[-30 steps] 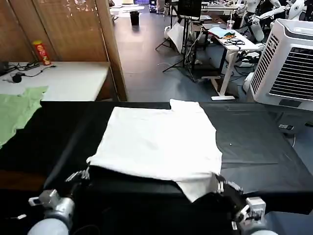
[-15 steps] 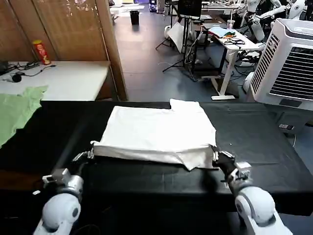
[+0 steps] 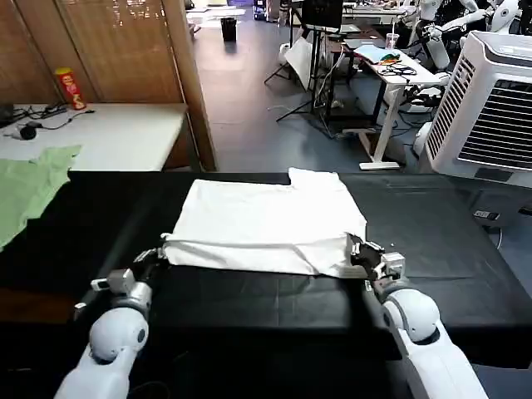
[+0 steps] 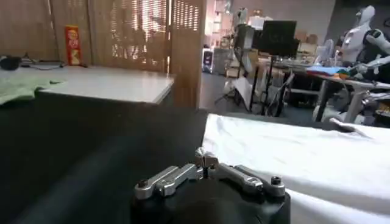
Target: Fold and organize the clothes.
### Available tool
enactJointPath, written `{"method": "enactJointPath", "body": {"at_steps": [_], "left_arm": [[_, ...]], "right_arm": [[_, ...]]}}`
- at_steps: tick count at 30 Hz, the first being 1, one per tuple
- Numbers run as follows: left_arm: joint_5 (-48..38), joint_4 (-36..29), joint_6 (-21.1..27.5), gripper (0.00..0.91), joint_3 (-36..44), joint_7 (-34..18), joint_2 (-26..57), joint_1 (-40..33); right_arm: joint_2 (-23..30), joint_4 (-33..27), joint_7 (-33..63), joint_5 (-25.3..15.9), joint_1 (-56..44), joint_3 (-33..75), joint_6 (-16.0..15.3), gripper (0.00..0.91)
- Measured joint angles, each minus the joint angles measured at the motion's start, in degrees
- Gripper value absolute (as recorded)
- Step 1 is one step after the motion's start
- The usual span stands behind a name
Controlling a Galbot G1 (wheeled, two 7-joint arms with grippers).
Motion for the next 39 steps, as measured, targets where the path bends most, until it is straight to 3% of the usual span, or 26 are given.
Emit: {"method": "enactJointPath", "body": {"at_steps": [5,10,19,20,21,22,23,24,25,26,27,28,29,32,39], "left_arm": [[1.7,1.0,0.3,0.878,0.3,0.6,-0.2,-1.1],[1.8,1.0,0.4,0.878,0.1,0.6,-0.1,-0.6],[-1.4,-1.6,3.1,0.878,-1.2,1.9,0.7,2.6],[-1.7,-1.7,3.3,0.878,-1.3,2.1,0.7,3.1],[-2.1,-1.8,3.7,0.878,-1.5,2.4,0.8,3.6],[-2.5,-1.8,3.9,0.761,-1.6,2.6,0.9,4.0],[-2.8,-1.7,4.2,0.712,-1.6,2.7,1.0,4.3],[-3.1,-1.6,4.3,0.634,-1.7,3.0,1.1,4.5],[-3.5,-1.5,4.5,0.449,-1.9,3.4,1.2,4.7],[-3.9,-1.3,4.8,0.176,-1.9,3.7,1.3,4.9],[-4.2,-1.3,5.0,0.156,-2.0,4.0,1.4,5.0],[-4.3,-1.2,5.1,0.078,-2.0,4.1,1.4,5.0],[-4.5,-1.1,5.1,0.020,-2.0,4.2,1.4,5.0],[-5.1,-0.7,5.2,0.000,-2.1,4.1,1.4,4.6],[-6.9,-0.8,5.5,0.000,-2.2,4.1,2.1,5.1]], "right_arm": [[-1.7,5.5,-0.8,1.2,-3.4,1.1,-2.7,0.878],[-3.4,12.1,-0.7,0.7,-9.4,3.4,-3.2,0.878],[-2.9,15.0,-0.4,-0.9,-15.4,5.0,-3.4,0.878],[-2.7,15.0,-0.4,-1.0,-15.5,5.0,-3.4,0.848],[-2.6,15.0,-0.4,-1.0,-15.6,5.0,-3.4,0.761],[-2.6,14.8,-0.4,-1.1,-15.6,5.0,-3.4,0.741],[-2.5,14.6,-0.4,-1.0,-15.6,4.9,-3.4,0.722],[-2.4,14.5,-0.4,-1.1,-15.6,4.8,-3.4,0.644],[-2.2,14.3,-0.4,-1.0,-15.6,4.7,-3.4,0.595],[-2.1,14.2,-0.4,-1.0,-15.7,4.7,-3.4,0.507],[-2.0,14.1,-0.4,-1.0,-15.8,4.7,-3.4,0.449],[-1.9,14.1,-0.4,-1.0,-16.0,4.7,-3.4,0.244],[-1.8,14.1,-0.4,-1.0,-16.1,4.7,-3.4,0.205],[-1.8,14.2,0.0,-1.0,-16.3,4.6,-3.5,0.078],[-3.1,15.9,2.2,1.6,-17.2,4.5,-5.5,0.020]]}}
